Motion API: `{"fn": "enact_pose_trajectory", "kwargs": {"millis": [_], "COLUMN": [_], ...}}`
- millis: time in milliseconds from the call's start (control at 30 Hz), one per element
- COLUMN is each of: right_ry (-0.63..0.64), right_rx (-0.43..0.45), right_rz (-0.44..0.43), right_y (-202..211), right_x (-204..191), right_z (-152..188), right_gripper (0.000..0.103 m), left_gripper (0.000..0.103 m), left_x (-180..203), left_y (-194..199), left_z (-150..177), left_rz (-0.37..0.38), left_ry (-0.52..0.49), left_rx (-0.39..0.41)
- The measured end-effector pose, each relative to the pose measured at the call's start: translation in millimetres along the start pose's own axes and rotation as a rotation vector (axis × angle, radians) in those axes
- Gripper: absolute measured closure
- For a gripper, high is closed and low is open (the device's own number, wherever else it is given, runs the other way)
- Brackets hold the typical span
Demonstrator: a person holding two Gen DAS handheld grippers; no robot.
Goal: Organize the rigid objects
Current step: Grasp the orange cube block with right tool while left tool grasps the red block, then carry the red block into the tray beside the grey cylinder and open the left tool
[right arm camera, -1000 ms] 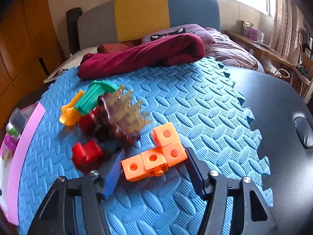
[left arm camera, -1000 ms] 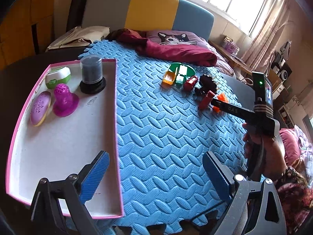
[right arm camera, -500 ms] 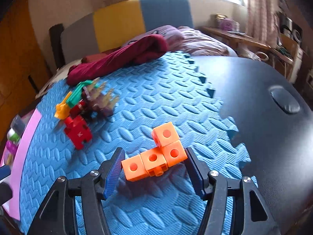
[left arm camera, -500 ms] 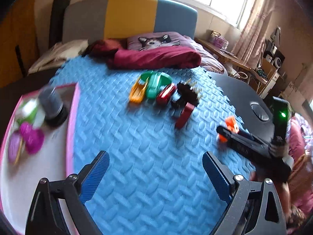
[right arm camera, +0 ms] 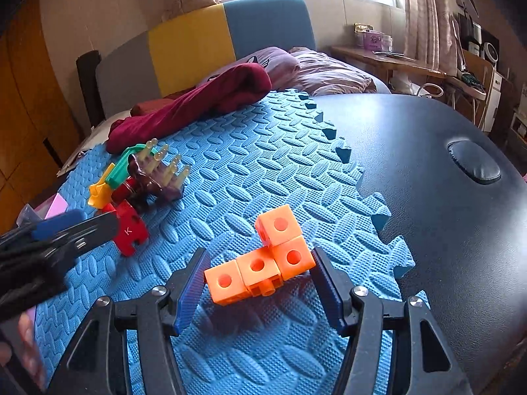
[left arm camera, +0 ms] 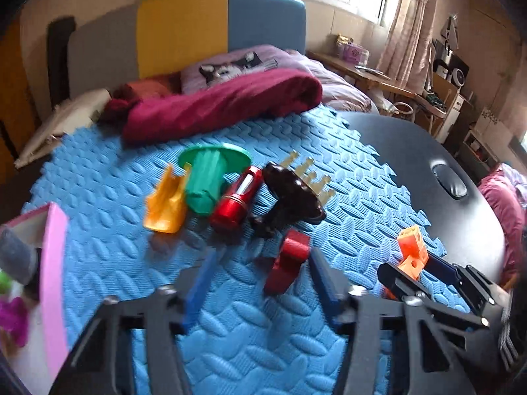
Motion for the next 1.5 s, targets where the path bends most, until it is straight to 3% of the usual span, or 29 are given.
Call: {"fn": "enact_pose_trajectory", "kwargs": {"millis": [67,167,367,833,1267,1500], "right_ry": [-0.005,-0.01,-0.011,-0.006,0.008,-0.003], "right_rx": [0.001,0.004,0.004,0.004,0.001,0.006], "right_rz": [-0.002,-0.007,-0.008,-0.005,0.015,0.008], "right_y": [0,1,1,1,1,1], "right_x": [1,2,2,2,-1,0], "right_z": [0,0,1,0,1,1], "right_gripper": [0.04,0.04,0.04,0.04,0.04,0.04], "left_gripper": [0.065,0.075,0.088,0.088,0.086,0.088], "left_x": [3,9,1,-23,-11,-19], "left_y": [-8,-9,-3,30,19,28], "left_z": [2,8,15,35,36,41], "left_rz": [0.008,0.014,0.035,0.099,0.02,0.044], "left_ry": [-0.016,-0.067,-0.059,0.061,-0.01,0.018], "left_rx": [-0.016,-0.005,0.001,0.032,0.013,0.027]}}
Point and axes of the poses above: each gripper's, at about its wrist camera, not at the fingertips, and y roughly against the way its jaws point, x to its right, z to its underside, the point moved 1 cm from there along -y, roughly the way its jaws point
